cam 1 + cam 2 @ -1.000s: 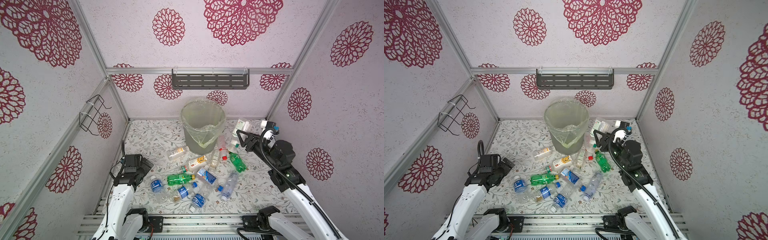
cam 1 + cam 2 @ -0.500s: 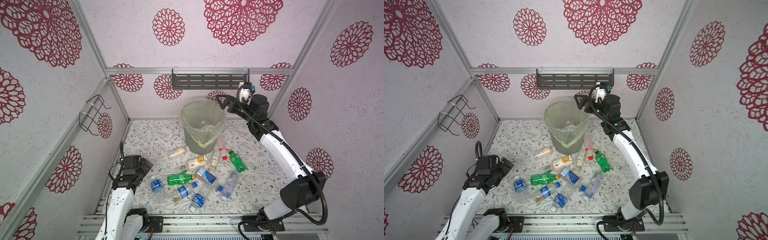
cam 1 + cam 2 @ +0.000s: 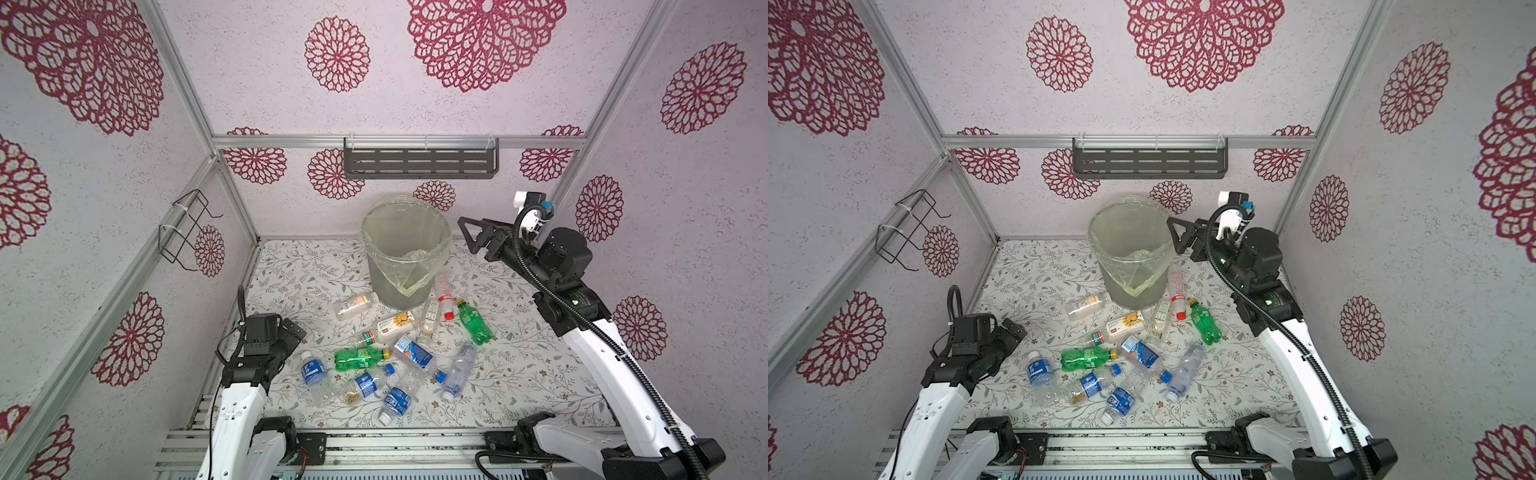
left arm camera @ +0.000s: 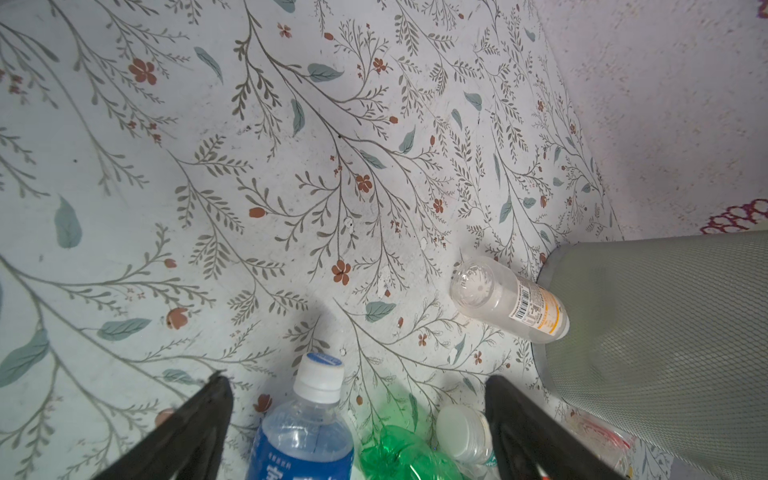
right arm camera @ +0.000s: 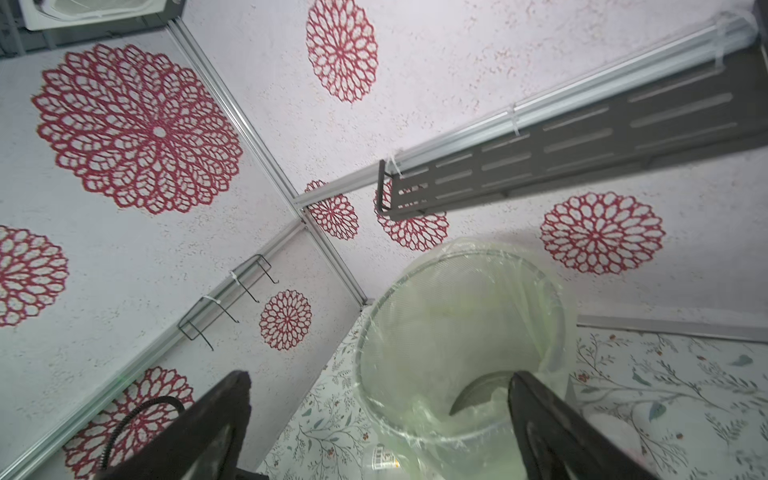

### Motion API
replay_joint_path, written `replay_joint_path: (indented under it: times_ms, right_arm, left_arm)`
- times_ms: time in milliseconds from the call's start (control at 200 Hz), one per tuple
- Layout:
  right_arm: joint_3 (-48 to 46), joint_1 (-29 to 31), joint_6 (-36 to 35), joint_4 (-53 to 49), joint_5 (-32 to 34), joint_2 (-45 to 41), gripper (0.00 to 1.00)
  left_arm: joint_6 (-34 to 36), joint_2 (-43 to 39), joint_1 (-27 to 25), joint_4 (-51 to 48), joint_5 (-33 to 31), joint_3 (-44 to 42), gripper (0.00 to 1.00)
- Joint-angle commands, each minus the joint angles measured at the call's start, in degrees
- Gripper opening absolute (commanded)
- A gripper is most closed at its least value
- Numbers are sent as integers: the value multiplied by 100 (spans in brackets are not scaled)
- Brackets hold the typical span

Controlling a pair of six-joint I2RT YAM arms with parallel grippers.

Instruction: Throw the plastic bottles in the bin

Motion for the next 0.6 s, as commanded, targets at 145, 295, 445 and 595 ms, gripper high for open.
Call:
replay_joint_path:
  times_ms: [145, 295, 445, 595]
  right_arm:
    - [-1058, 31, -338, -103, 750, -654, 99]
    - [-1488, 31, -421, -273, 968, -912, 99]
    - [-1942, 31, -385, -417, 1145, -1144, 99]
    - [-2323, 31, -235, -459, 1314, -1389, 99]
  left_arm:
    - [-221, -43, -21, -517, 247, 77, 97]
    - [-326, -191, -44, -794, 376, 185, 97]
    - [-454, -492, -59, -788, 359, 118, 97]
    - [-518, -445, -61, -793, 654, 1, 97]
